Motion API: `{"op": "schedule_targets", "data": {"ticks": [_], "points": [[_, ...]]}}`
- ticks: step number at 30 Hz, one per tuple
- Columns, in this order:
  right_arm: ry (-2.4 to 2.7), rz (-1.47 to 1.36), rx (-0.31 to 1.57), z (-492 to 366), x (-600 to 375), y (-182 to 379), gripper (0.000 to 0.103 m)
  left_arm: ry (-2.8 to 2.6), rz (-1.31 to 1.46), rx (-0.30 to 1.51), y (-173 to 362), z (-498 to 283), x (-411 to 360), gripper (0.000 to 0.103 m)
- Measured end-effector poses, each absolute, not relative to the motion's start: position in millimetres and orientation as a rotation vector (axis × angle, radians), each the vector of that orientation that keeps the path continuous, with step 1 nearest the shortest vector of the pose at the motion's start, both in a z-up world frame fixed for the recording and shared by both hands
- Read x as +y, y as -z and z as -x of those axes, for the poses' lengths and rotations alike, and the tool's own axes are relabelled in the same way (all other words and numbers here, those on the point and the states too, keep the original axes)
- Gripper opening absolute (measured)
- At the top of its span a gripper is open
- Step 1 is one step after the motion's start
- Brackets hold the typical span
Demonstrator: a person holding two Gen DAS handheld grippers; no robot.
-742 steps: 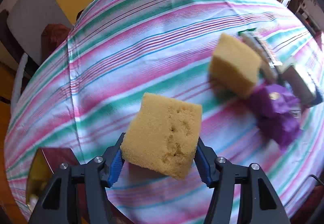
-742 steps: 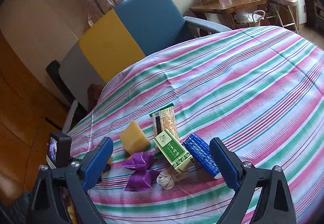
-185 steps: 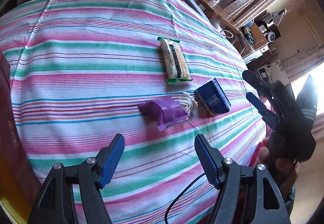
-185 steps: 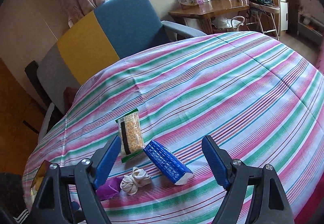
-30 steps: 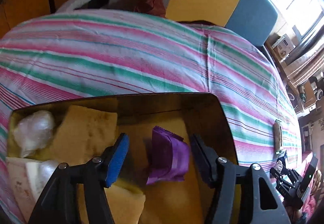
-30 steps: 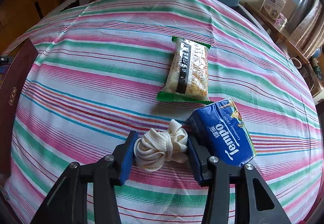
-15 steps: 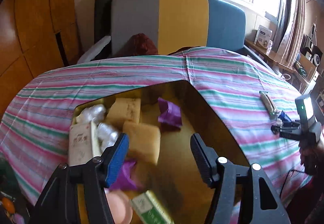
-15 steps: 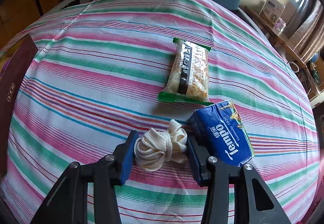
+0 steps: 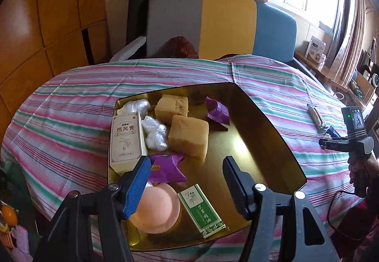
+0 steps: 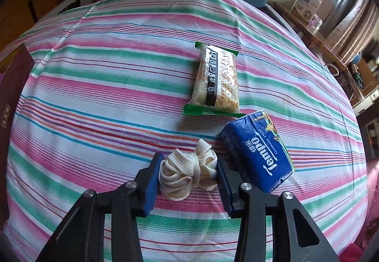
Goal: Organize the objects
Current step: 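Carry the white cloth bundle into the gold tray and open the right tool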
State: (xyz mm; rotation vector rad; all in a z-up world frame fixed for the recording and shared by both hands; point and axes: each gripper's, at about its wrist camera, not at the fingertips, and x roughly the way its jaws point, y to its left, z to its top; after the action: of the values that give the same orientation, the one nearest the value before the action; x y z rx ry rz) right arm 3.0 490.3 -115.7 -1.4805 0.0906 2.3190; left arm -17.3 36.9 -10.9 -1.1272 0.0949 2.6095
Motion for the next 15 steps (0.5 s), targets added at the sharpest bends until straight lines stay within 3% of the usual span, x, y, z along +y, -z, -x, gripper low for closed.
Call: {"op": "schedule_targets", "data": {"ticks": [15], "points": [[-2.362,1.421,0.313,-0.8,466.5,82.4,0.044,-2.642,1.224,-0.084,23.8,17.8,-12.1,0.064]]}}
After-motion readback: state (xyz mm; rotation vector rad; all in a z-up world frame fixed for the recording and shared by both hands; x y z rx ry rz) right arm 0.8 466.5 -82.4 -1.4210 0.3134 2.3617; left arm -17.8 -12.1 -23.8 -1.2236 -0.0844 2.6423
